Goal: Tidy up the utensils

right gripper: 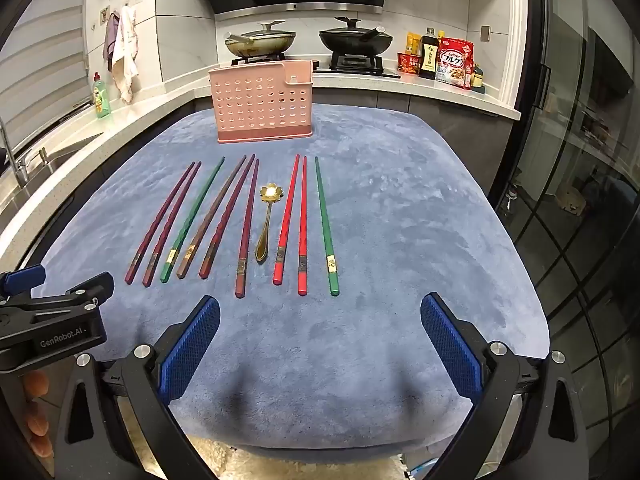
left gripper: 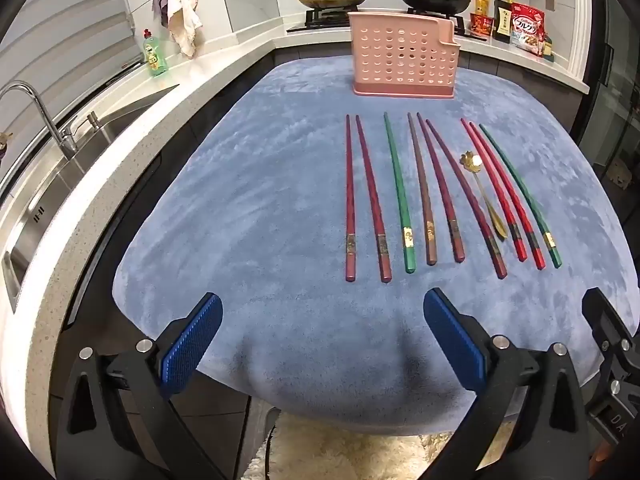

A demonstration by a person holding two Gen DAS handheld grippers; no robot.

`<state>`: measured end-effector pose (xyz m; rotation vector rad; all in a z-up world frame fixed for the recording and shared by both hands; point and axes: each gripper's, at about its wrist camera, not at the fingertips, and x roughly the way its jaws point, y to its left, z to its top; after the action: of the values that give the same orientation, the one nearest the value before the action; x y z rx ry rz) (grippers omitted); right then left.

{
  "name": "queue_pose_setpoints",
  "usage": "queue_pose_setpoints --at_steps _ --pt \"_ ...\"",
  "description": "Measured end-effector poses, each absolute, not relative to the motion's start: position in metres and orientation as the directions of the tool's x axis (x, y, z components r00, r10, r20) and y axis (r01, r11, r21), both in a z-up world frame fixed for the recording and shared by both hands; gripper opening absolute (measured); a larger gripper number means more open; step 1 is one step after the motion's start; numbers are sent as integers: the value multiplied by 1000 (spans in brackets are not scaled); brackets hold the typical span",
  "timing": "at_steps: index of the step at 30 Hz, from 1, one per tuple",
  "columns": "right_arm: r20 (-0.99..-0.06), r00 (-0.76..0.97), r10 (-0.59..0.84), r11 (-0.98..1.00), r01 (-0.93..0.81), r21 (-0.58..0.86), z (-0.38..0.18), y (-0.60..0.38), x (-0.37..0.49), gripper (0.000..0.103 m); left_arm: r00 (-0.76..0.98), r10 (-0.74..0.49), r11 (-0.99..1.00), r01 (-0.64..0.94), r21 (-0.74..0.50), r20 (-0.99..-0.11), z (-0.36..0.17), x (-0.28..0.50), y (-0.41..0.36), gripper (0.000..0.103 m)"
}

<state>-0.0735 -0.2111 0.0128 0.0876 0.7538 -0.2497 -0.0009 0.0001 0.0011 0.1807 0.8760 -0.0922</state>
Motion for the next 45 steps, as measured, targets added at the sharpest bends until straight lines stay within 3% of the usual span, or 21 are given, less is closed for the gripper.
queue_pose_setpoints --at_steps 45 --pt "-688 701 -186 966 259 4 10 -213 -73 96 659 -8 984 141 113 -752 -1 -6 4 96"
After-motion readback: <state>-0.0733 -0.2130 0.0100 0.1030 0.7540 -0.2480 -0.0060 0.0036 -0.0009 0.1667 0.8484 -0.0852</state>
